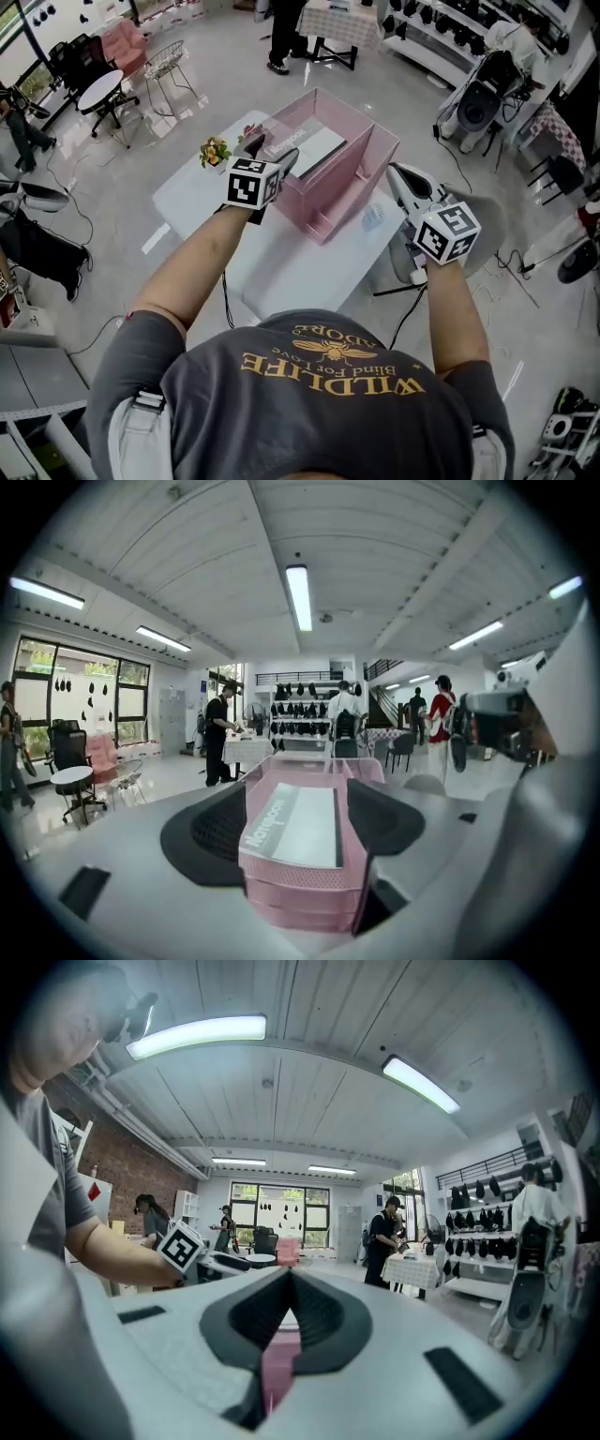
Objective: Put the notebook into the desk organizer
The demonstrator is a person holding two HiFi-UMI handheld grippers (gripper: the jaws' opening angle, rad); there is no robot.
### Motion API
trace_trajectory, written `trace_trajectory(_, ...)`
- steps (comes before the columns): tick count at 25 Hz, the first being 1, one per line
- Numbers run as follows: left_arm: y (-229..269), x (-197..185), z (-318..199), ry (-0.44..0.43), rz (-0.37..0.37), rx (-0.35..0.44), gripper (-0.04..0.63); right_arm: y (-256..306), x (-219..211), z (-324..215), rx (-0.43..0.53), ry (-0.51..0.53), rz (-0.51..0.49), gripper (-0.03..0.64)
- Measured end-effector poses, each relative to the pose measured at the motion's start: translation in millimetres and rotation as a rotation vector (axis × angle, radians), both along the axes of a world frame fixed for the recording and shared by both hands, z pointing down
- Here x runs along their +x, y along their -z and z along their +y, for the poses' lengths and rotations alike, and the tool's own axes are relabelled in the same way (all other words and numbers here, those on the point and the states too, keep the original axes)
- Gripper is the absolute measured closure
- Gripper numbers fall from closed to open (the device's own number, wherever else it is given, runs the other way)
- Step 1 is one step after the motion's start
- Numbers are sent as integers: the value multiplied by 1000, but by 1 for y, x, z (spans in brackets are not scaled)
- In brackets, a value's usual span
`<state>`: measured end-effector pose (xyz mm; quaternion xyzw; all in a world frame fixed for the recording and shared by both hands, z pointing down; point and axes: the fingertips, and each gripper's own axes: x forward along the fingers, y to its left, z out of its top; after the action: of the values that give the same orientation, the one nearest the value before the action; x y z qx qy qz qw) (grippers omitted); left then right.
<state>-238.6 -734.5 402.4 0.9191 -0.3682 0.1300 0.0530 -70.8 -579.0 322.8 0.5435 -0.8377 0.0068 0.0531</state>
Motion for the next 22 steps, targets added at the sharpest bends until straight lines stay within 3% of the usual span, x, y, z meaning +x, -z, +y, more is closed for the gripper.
trace_trajectory(6, 38, 5, 88, -38, 151, 30, 331, 7, 22, 29, 12, 97, -8, 617)
trace_trajectory(11, 47, 12, 164, -42, 237, 55, 396, 0, 43, 59, 2, 159, -19, 617)
trace_trajectory(17, 43, 16, 228, -70, 244, 73, 468, -24, 50, 85, -21, 197, -50, 617)
trace_trajectory(22, 39, -6, 244, -123, 259, 90, 566, -39, 30, 95, -46, 170, -82, 617)
